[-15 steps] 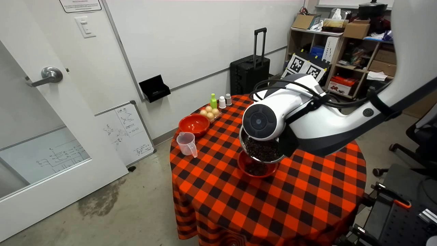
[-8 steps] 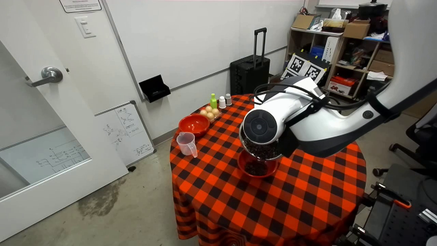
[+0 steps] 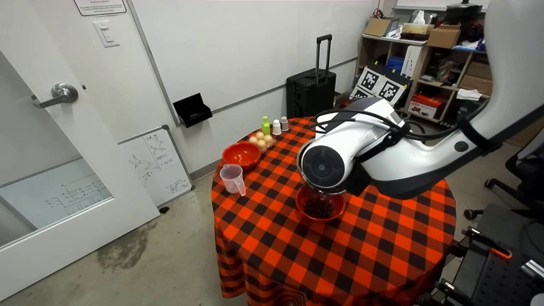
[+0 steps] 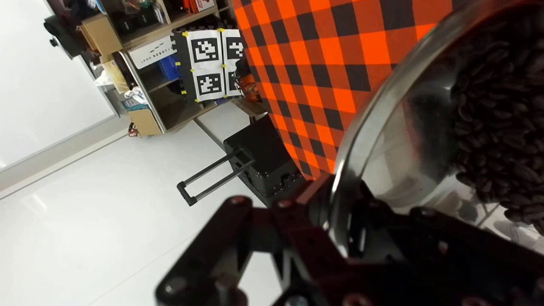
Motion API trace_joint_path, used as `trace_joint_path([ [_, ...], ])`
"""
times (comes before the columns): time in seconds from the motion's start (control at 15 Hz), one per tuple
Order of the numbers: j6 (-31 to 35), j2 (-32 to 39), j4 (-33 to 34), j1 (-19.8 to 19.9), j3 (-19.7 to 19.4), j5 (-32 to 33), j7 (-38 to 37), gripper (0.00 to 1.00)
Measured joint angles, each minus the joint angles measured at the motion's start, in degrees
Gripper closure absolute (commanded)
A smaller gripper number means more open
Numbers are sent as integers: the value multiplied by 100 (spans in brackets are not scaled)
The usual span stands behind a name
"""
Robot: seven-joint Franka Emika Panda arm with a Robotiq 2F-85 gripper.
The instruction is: Pour the things in the metal bowl into the red bowl
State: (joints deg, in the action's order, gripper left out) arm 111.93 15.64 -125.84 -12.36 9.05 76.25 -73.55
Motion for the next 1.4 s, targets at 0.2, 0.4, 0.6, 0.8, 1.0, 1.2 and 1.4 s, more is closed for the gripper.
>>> trace_joint_path([
  [0.2, -93, 0, 0, -18, 50, 60, -48, 98],
  [0.4, -163, 0, 0, -34, 74, 136, -79, 98],
  [0.6, -257, 0, -8, -43, 95, 251, -122, 98],
  [0.8, -357, 11, -38, -57, 110, 381, -174, 98],
  [1.0, -458, 47, -94, -66, 144, 501, -193, 98],
  [1.2, -502, 99, -116, -69, 191, 547, -194, 98],
  [1.4, -511, 107, -132, -85, 231, 555, -194, 98],
])
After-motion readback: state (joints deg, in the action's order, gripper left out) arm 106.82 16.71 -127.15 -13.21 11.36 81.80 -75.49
